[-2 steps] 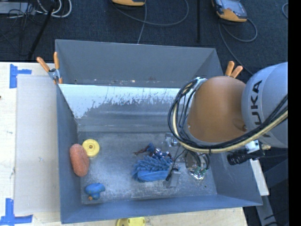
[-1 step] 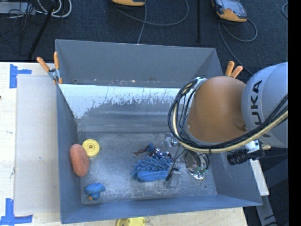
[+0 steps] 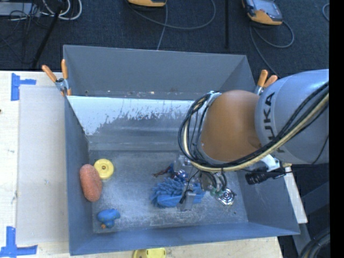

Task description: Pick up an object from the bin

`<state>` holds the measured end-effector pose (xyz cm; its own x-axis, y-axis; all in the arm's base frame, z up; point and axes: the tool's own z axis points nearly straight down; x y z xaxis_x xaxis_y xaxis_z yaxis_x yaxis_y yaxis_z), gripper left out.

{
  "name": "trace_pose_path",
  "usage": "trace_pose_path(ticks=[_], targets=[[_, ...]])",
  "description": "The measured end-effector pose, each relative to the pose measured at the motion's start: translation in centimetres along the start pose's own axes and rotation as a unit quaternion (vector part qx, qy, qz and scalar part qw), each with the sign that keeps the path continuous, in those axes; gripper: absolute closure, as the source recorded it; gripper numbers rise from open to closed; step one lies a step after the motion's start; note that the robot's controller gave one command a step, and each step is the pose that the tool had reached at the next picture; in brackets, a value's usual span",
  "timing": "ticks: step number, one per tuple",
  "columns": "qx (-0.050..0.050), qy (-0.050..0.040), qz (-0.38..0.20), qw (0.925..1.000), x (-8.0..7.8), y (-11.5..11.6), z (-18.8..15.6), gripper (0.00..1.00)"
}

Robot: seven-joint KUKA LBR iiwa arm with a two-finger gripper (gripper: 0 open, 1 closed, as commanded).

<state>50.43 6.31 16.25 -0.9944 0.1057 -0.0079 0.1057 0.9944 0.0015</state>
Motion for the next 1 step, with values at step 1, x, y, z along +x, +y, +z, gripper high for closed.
trace_pose_path(ticks=[1], targets=[[0.001,0.0053,-0.016,0.9999,-0.19,0.42,4.51,1.0]])
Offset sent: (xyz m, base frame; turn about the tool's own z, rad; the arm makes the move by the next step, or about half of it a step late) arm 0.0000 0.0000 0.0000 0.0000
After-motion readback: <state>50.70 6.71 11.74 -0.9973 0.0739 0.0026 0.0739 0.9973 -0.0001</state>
